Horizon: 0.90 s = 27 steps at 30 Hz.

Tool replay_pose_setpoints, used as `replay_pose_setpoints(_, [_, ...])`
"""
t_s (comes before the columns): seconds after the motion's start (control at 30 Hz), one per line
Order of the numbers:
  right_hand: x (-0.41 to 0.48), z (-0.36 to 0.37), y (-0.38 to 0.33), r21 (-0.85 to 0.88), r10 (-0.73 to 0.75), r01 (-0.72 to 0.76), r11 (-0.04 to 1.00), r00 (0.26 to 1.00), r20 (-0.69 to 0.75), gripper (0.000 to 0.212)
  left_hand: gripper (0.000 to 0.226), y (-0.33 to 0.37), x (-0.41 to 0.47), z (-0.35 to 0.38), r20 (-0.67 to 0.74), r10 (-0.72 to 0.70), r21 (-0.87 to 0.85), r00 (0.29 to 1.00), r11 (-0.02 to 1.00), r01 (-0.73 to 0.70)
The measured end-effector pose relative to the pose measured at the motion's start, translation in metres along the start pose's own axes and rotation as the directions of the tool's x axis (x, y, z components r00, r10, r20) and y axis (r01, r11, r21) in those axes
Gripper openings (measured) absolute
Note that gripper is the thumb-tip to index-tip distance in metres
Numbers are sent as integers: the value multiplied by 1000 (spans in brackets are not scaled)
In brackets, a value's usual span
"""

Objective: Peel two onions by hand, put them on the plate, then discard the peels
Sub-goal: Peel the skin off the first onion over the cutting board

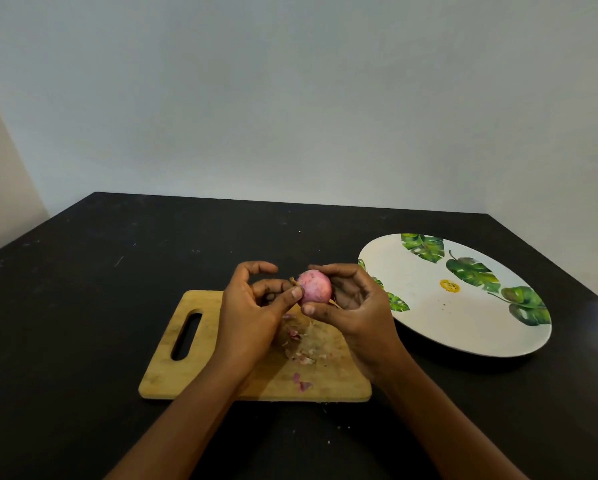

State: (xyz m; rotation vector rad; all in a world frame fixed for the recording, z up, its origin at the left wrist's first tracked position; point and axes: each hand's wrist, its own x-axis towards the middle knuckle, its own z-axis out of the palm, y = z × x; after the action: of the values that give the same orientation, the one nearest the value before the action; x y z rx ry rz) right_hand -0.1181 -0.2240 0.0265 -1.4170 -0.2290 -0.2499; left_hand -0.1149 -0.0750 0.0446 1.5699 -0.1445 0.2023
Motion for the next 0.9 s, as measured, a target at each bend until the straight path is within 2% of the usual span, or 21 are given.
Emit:
replay_pose_setpoints(0.17, [1, 0, 2, 183, 131, -129, 975, 991, 5, 56, 56, 1, -1, -1, -52, 89, 70, 995, 994, -86])
replay_pose_setpoints(0.3, [4, 0, 3, 342, 233, -228, 912, 972, 28, 61, 54, 2, -2, 0, -38, 169, 152, 985, 975, -162])
replay_pose_setpoints(0.43, [5, 1, 2, 391, 253, -246, 887, 967, 33, 65, 50, 1, -3, 1, -39, 223, 230, 974, 951, -209])
replay_pose_setpoints(0.6, [4, -1, 5, 352, 231, -230, 907, 972, 40, 56, 46, 1, -5, 1, -64, 261, 251, 963, 938, -237])
replay_pose_setpoints(0.77, [1, 1, 6, 163, 175, -173, 971, 985, 4, 57, 49, -1, -4, 0, -101, 239, 255, 966, 944, -207])
replay_pose_setpoints(0.9, [0, 1, 7, 77, 162, -161, 984, 987, -16, 58, 52, -2, -2, 0, -69, 208, 243, 976, 952, -186])
